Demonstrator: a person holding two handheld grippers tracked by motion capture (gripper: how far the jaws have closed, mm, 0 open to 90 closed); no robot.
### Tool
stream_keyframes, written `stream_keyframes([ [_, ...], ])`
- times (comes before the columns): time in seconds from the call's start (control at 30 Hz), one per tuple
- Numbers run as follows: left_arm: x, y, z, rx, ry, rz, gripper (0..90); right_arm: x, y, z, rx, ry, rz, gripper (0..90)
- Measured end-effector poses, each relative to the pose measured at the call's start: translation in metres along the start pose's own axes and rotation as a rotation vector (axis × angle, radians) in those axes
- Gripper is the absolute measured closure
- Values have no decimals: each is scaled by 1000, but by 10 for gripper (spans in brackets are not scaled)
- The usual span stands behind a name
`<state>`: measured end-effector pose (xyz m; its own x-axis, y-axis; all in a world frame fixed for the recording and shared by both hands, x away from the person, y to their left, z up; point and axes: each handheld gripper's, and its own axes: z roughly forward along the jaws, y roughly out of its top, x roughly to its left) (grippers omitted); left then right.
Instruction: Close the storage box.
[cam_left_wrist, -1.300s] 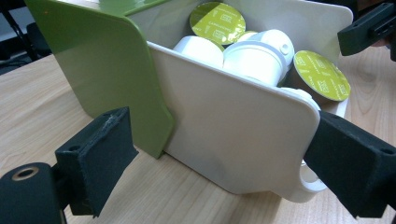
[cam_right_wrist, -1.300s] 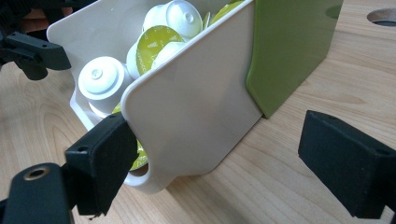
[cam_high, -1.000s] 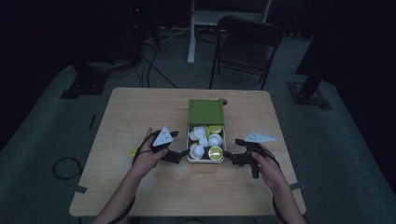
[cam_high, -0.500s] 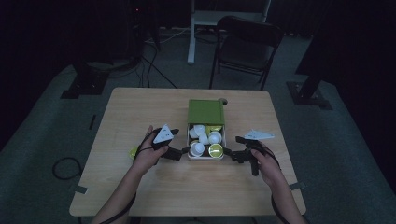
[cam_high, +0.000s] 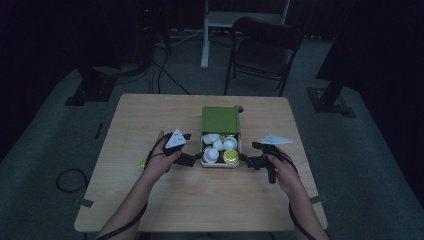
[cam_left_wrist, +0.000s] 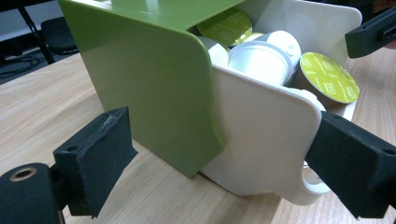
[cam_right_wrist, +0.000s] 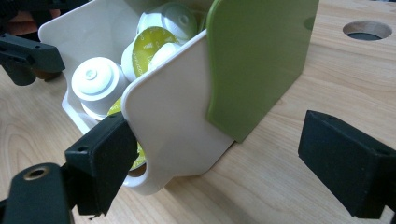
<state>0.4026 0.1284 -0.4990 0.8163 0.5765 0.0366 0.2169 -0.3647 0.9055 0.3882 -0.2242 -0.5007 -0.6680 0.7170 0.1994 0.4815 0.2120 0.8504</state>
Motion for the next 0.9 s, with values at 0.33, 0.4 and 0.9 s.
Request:
stream_keyframes([
  [0.33,5,2,4,7,7,4,96,-3,5,4,2,-14,2,117],
  [0.4,5,2,6,6,8,3,96,-4,5,5,0,-15,5,117],
  [0.9,11,3,14,14,18,4,96,-9,10,11,4,-25,12,116],
])
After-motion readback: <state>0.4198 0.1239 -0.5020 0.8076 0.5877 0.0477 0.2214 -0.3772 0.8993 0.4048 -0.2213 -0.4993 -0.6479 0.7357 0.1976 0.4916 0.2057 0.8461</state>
